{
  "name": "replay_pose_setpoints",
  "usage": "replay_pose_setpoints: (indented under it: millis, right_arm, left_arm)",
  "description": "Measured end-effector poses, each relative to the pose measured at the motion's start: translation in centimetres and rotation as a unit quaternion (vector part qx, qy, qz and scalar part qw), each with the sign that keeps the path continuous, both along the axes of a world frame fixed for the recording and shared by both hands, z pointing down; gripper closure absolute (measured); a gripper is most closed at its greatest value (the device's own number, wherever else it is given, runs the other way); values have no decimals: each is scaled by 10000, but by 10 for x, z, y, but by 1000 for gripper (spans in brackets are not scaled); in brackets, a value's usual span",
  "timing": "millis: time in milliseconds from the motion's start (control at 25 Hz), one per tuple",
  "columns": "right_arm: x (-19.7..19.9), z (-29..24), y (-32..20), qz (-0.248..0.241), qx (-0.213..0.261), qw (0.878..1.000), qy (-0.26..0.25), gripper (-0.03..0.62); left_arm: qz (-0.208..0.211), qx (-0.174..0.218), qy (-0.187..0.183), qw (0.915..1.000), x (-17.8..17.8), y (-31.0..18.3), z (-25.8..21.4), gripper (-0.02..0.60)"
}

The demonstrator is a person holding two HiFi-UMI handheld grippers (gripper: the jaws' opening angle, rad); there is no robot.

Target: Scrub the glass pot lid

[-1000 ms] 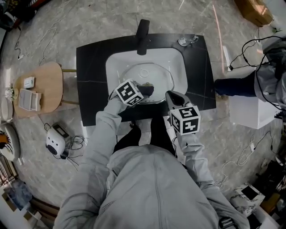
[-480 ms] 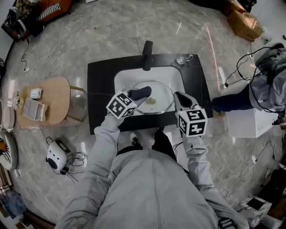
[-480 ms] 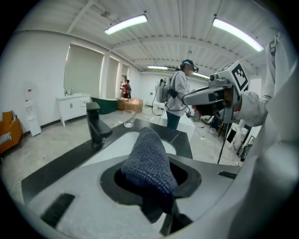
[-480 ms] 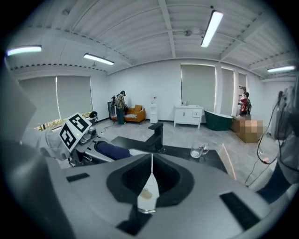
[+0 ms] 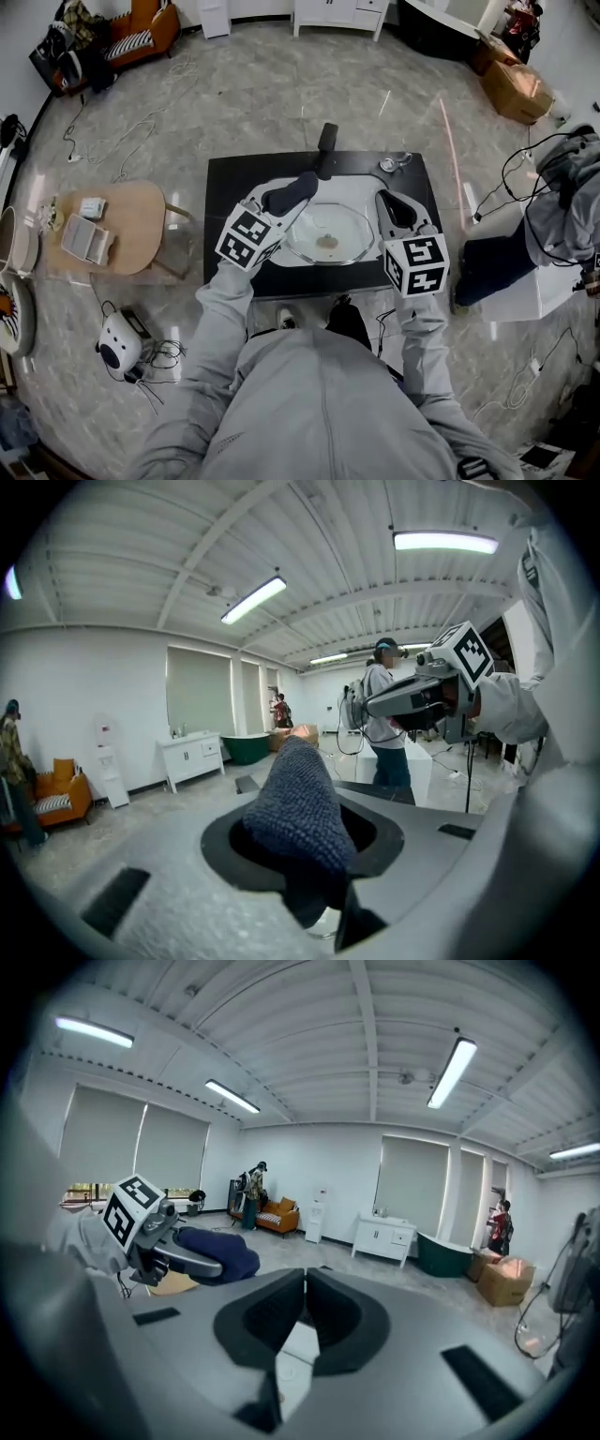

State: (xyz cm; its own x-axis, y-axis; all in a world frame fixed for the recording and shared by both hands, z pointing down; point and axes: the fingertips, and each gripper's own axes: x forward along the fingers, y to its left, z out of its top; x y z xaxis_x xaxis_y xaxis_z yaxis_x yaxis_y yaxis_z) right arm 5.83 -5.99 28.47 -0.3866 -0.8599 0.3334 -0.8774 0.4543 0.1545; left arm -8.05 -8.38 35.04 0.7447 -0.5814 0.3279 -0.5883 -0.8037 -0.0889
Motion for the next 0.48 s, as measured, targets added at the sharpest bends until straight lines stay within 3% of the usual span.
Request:
replay_pose_setpoints:
  millis: [200,480]
  right_arm:
    - [-21,-30,1,-261,351,9990,105,565]
    - [-37,-69,5,-494,689,9964,48,565]
  left_arm:
    - [-256,546,117,9981,-18,0,-44,462]
    - [-220,1222,81,9922,-22,13,-96,462]
